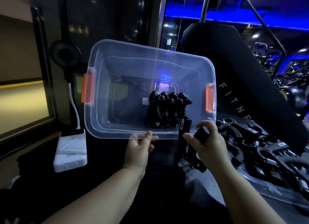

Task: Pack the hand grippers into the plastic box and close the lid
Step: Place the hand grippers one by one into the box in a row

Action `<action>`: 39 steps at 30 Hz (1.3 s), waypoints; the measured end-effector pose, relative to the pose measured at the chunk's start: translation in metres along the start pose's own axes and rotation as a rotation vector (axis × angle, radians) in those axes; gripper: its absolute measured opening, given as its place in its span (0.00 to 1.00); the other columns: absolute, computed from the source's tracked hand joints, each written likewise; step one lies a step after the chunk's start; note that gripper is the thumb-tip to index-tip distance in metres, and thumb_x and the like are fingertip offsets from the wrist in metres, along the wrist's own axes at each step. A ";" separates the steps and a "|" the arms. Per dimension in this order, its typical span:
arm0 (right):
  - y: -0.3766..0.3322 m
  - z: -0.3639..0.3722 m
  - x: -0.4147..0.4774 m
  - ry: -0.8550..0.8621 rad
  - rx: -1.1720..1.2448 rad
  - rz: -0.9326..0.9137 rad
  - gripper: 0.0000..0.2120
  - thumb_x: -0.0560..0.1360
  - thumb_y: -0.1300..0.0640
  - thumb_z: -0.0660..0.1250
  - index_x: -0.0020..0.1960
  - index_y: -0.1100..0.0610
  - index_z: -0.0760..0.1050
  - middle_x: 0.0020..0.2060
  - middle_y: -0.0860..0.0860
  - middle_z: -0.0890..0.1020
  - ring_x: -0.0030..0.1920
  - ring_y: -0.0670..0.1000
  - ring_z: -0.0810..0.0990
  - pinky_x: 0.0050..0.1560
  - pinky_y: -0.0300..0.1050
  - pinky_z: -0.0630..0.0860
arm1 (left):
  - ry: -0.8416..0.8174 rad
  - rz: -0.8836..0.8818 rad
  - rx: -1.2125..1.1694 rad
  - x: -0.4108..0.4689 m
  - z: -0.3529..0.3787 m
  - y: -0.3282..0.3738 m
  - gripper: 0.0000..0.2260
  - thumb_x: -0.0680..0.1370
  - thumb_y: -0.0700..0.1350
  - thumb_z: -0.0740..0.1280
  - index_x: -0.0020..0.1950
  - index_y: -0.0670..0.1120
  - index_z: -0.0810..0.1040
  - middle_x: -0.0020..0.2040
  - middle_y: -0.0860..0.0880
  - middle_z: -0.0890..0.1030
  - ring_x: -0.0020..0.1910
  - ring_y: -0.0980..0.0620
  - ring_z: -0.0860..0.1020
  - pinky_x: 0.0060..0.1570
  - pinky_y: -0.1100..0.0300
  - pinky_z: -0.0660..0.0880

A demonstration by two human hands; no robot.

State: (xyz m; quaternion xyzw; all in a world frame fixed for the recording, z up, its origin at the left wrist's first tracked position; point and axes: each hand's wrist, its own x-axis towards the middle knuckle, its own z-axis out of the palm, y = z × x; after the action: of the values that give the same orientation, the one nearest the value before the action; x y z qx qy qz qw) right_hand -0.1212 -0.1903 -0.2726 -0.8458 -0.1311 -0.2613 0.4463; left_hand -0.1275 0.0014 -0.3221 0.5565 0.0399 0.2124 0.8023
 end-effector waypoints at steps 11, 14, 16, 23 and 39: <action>0.011 -0.016 0.000 -0.507 0.130 0.127 0.06 0.74 0.58 0.69 0.44 0.55 0.72 0.32 0.43 0.76 0.35 0.45 0.75 0.38 0.42 0.72 | -0.001 -0.006 -0.015 0.000 0.000 0.000 0.07 0.78 0.49 0.65 0.46 0.47 0.70 0.41 0.50 0.85 0.30 0.62 0.75 0.38 0.65 0.74; 0.012 -0.023 0.000 -0.668 0.075 0.161 0.13 0.66 0.60 0.69 0.49 0.57 0.72 0.31 0.45 0.74 0.32 0.44 0.73 0.34 0.40 0.69 | -0.003 -0.012 -0.020 0.001 0.000 0.000 0.07 0.78 0.49 0.65 0.46 0.46 0.70 0.42 0.50 0.85 0.30 0.62 0.75 0.38 0.65 0.73; 0.013 -0.025 0.000 -0.722 0.048 0.183 0.17 0.62 0.58 0.68 0.51 0.60 0.71 0.30 0.45 0.72 0.31 0.45 0.71 0.32 0.40 0.68 | -0.004 -0.017 -0.016 0.000 0.000 0.000 0.07 0.78 0.49 0.65 0.47 0.47 0.70 0.42 0.51 0.85 0.31 0.62 0.75 0.38 0.65 0.73; 0.014 -0.024 0.000 -0.654 0.075 0.194 0.15 0.63 0.57 0.73 0.47 0.56 0.72 0.31 0.46 0.79 0.31 0.44 0.78 0.31 0.36 0.71 | -0.006 -0.007 0.004 -0.001 0.000 0.002 0.07 0.78 0.50 0.64 0.47 0.47 0.70 0.42 0.52 0.85 0.30 0.63 0.74 0.36 0.68 0.73; 0.008 -0.026 -0.004 -0.673 0.097 0.119 0.19 0.72 0.67 0.68 0.54 0.46 0.71 0.44 0.52 0.82 0.38 0.48 0.79 0.36 0.39 0.73 | -0.015 -0.014 -0.009 -0.001 0.000 0.000 0.08 0.78 0.51 0.64 0.47 0.47 0.71 0.42 0.52 0.85 0.35 0.57 0.75 0.42 0.61 0.73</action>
State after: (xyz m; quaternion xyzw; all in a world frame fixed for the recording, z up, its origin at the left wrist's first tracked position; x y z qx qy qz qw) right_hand -0.1294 -0.2167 -0.2683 -0.8686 -0.2336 0.0652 0.4322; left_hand -0.1283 0.0013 -0.3220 0.5541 0.0367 0.2028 0.8065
